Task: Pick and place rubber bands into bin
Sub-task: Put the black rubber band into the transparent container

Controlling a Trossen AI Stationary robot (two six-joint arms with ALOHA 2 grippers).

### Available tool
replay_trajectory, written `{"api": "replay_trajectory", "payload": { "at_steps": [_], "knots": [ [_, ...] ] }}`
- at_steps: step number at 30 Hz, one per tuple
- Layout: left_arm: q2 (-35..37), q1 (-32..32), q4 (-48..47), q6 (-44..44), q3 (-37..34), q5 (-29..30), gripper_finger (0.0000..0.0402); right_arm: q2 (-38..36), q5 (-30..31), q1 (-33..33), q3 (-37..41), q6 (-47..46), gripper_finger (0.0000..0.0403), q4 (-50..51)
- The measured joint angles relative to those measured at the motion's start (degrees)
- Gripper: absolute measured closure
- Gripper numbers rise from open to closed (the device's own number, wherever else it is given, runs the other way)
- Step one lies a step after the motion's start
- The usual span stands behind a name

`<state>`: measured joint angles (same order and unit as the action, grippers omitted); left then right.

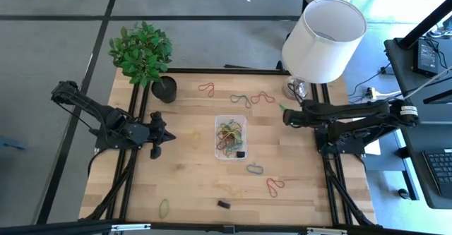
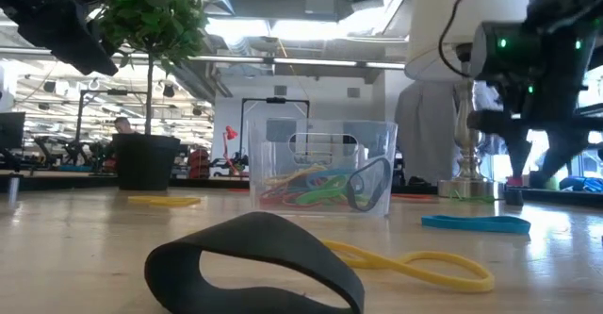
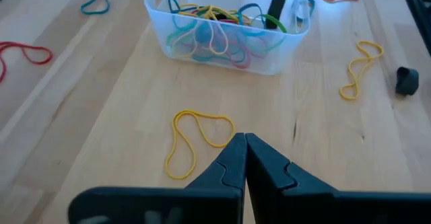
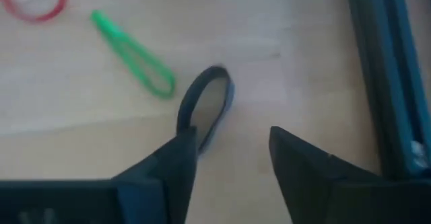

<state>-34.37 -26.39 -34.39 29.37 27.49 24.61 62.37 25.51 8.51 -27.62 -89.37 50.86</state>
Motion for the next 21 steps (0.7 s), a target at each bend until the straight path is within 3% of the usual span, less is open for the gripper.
{"api": "replay_trajectory", "payload": {
  "at_steps": [4, 8, 12, 17, 21],
  "knots": [
    [0.0, 0.0, 0.0, 1.8, 0.0, 0.2, 0.0398, 0.0, 1.8, 2.6, 5.0, -0.1, 0.0191, -5.5],
    [0.0, 0.0, 0.0, 4.0, 0.0, 0.2, 0.0398, 0.0, 2.1, 4.1, 9.2, 2.7, 0.0205, -12.7],
    [0.0, 0.0, 0.0, 4.6, 0.0, 0.2, 0.0398, 0.0, 3.7, 4.3, 10.9, 4.7, 0.0261, -15.6],
    [0.0, 0.0, 0.1, 4.7, 0.0, 0.2, 0.0398, 0.2, 0.9, 4.3, 8.6, 8.9, 0.0377, -16.4],
    [0.0, 0.0, 0.2, 7.5, 0.0, 0.3, 0.0398, 0.2, -0.2, 4.0, 3.7, 15.7, 0.0389, -18.2]
  ]
}}
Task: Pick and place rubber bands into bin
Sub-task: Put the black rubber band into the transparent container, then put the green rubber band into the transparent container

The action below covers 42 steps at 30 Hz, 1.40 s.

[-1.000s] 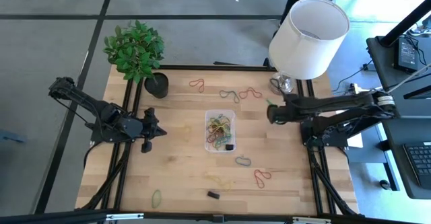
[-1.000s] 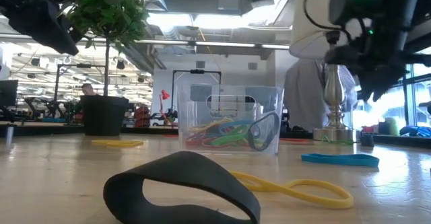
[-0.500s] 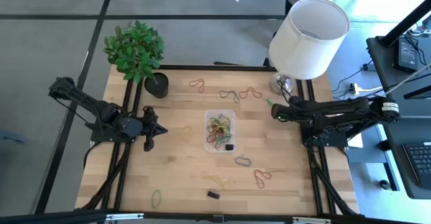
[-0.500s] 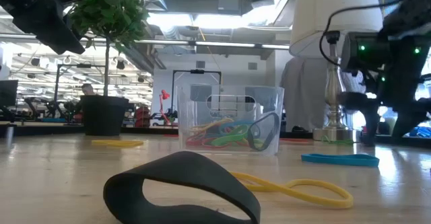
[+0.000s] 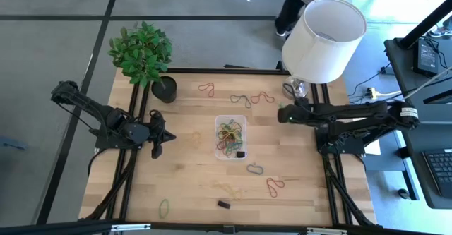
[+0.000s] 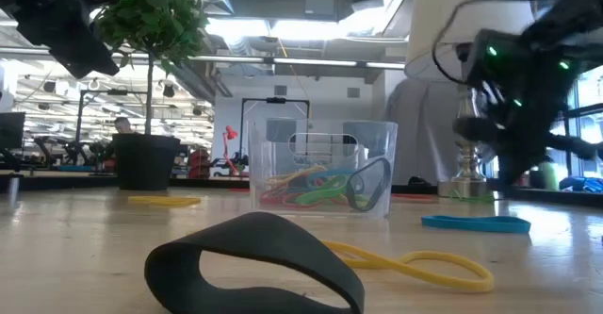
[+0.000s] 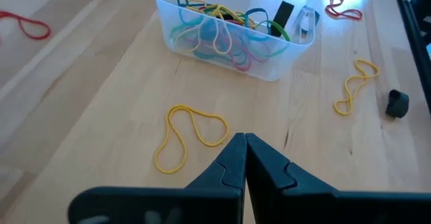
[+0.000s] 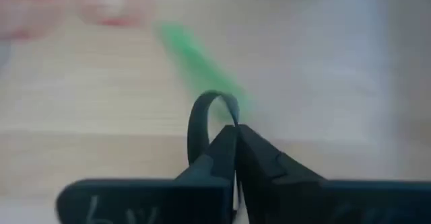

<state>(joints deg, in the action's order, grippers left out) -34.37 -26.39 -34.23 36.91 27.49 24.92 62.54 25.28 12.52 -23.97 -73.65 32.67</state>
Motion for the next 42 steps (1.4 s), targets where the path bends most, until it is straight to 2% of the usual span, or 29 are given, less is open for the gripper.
{"api": "replay_trajectory", "payload": {
  "at_steps": [6, 10, 14, 22, 25, 29, 39, 42],
  "knots": [
    [0.0, 0.0, 0.0, 0.4, 0.0, -0.7, 0.0398, 0.7, -0.3, -5.3, -11.7, 16.0, 0.0397, -9.4],
    [0.0, 0.0, 0.0, 0.4, 0.0, -0.4, 0.0398, 4.7, 0.0, -7.9, -21.2, 22.7, 0.0399, -9.8],
    [0.0, 0.0, -0.1, 0.1, 0.0, -0.4, 0.0398, 12.7, -0.6, -9.1, -31.3, 27.8, 0.0400, -8.1],
    [0.0, 0.0, -0.2, -0.2, 0.0, -0.1, 0.0398, 32.4, -13.3, -9.5, -47.1, 34.5, 0.0401, -1.5],
    [0.0, 0.0, -0.2, -0.9, 0.0, -0.2, 0.0398, 37.8, -15.0, -9.9, -49.8, 33.9, 0.0396, 3.5],
    [0.0, 0.0, -0.2, -1.7, 0.0, -0.4, 0.0398, 40.8, -15.0, -10.3, -50.5, 31.7, 0.0375, 6.3],
    [0.0, 0.0, -0.1, -1.7, 0.0, -2.0, 0.0398, 41.2, -14.9, -9.5, -50.6, 25.8, 0.0301, 5.4],
    [0.0, 0.0, 0.2, -1.7, 0.0, -2.1, 0.0398, 40.7, -16.6, -9.5, -50.6, 24.4, 0.0285, 6.5]
  ]
}}
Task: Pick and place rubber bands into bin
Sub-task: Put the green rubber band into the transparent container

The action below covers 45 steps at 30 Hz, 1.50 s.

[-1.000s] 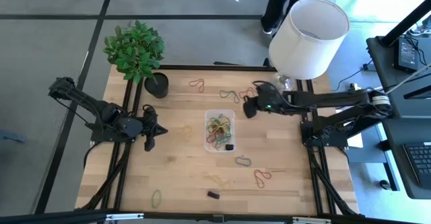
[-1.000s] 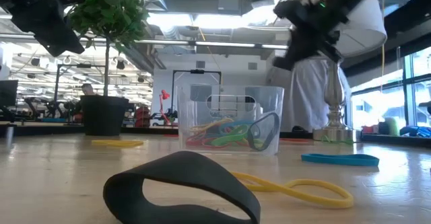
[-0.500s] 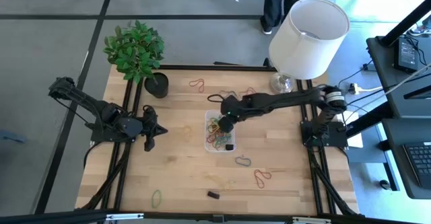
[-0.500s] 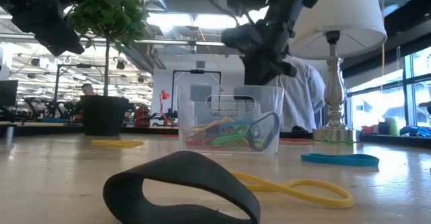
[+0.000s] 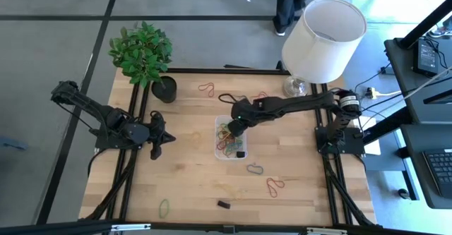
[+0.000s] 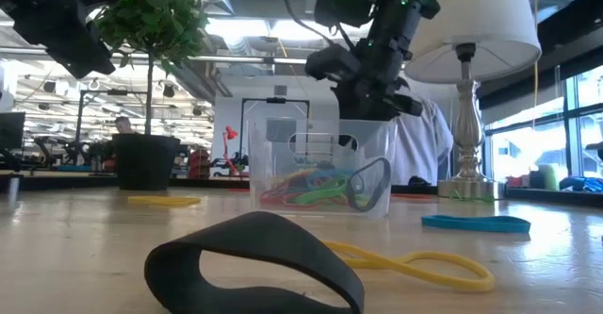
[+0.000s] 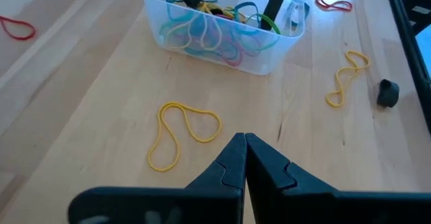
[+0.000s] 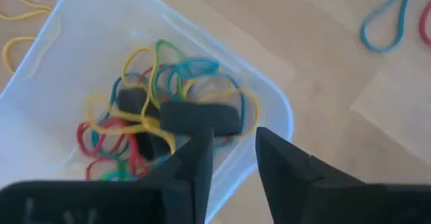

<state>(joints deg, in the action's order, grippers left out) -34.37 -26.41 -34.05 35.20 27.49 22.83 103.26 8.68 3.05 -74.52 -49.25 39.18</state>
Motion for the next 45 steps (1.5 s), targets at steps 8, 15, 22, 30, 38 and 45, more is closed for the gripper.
{"api": "replay_trajectory", "payload": {
  "at_steps": [8, 15, 22, 30, 38, 45],
  "knots": [
    [0.0, 0.0, 1.0, -4.9, 0.4, -7.0, 0.0398, -8.2, 3.9, -6.4, 0.0, -6.7, 0.0290, 5.3],
    [-0.9, 0.0, 7.7, -11.7, 0.4, -5.9, 0.0398, -14.1, 10.6, -19.3, 3.2, -16.0, 0.0317, 8.1],
    [-3.9, 2.5, 9.9, -15.4, 0.4, -4.3, 0.0382, -13.6, 7.0, -31.3, 6.0, -21.6, 0.0344, 6.1],
    [-12.6, 11.6, 11.7, -13.1, 0.4, -11.6, 0.0307, -13.6, 5.2, -36.9, 6.4, -35.0, 0.0365, 4.0],
    [-17.9, 14.1, 13.5, -10.4, 0.4, -12.9, 0.0265, -13.6, 5.2, -41.1, 6.4, -34.7, 0.0398, 5.1],
    [-18.3, 7.4, 11.4, -4.7, 1.4, -10.8, 0.0285, -13.6, 5.2, -43.1, 6.4, -34.2, 0.0401, 9.9]
  ]
}}
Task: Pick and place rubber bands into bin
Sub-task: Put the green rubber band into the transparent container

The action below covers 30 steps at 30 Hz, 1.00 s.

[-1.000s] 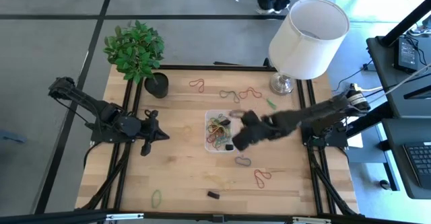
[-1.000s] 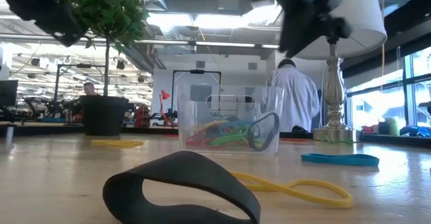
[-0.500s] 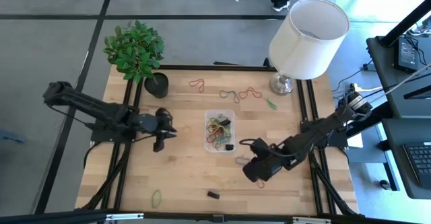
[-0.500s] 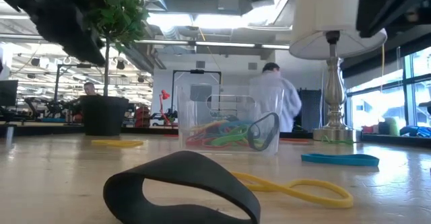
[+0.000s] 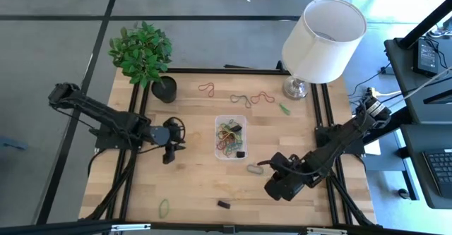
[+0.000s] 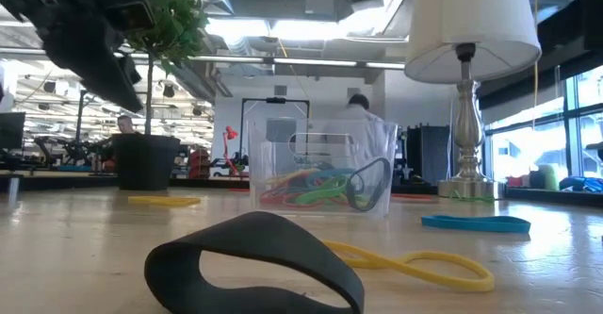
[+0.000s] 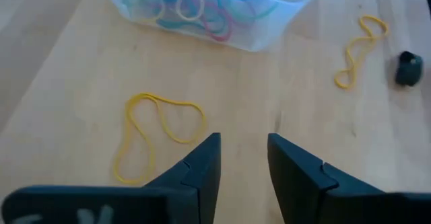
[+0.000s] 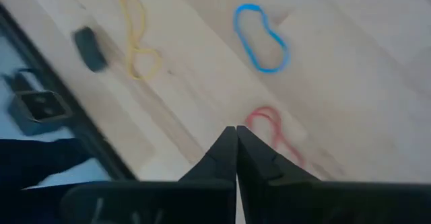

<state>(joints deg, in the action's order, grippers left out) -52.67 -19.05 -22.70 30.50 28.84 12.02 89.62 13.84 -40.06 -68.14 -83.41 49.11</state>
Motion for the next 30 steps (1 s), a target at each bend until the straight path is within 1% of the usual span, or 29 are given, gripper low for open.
{"api": "replay_trajectory", "payload": {
  "at_steps": [3, 5, 7, 10, 12, 13, 16, 18, 22, 25, 28, 30],
  "knots": [
    [-2.5, -4.1, -6.4, 3.1, 4.5, 2.8, 0.0291, -0.3, 0.0, -0.3, 0.9, 2.8, 0.0401, 1.9],
    [-5.7, -6.6, -11.6, 5.4, 8.7, 5.1, 0.0292, -2.1, -0.4, -0.3, 4.4, 3.6, 0.0401, -0.4],
    [-9.5, -8.5, -16.6, 9.0, 13.1, 6.4, 0.0291, -4.5, -1.5, -0.3, 9.8, 5.2, 0.0402, -6.7],
    [-15.7, -10.5, -24.3, 16.5, 19.5, 6.2, 0.0292, -8.9, -2.3, -0.3, 18.9, 7.3, 0.0402, -18.6],
    [-19.3, -11.9, -29.2, 24.0, 23.0, 4.3, 0.0292, -11.7, -2.5, -0.4, 24.2, 7.5, 0.0402, -24.8],
    [-21.0, -12.4, -30.6, 27.6, 24.6, 2.9, 0.0292, -13.1, -2.9, -0.4, 26.5, 7.4, 0.0402, -26.3],
    [-25.5, -14.6, -33.8, 39.2, 28.4, -1.1, 0.0292, -17.0, -3.5, -1.1, 31.6, 7.5, 0.0403, -28.5],
    [-28.4, -16.0, -33.7, 47.0, 30.4, -2.9, 0.0294, -19.7, -3.5, -1.6, 34.0, 8.4, 0.0403, -28.5],
    [-33.4, -19.4, -33.9, 62.3, 32.4, -6.1, 0.0296, -23.8, -3.5, -1.7, 37.1, 12.2, 0.0403, -28.5],
    [-36.7, -21.9, -33.3, 72.4, 32.4, -11.5, 0.0296, -25.6, -3.5, -1.7, 37.8, 15.8, 0.0403, -27.9],
    [-40.1, -24.5, -31.4, 78.2, 32.4, -17.3, 0.0296, -26.6, -3.5, -1.7, 38.0, 19.3, 0.0403, -27.7],
    [-42.2, -26.1, -28.8, 80.7, 32.4, -19.6, 0.0296, -27.1, -3.5, -1.7, 38.0, 20.8, 0.0403, -27.4]
  ]
}}
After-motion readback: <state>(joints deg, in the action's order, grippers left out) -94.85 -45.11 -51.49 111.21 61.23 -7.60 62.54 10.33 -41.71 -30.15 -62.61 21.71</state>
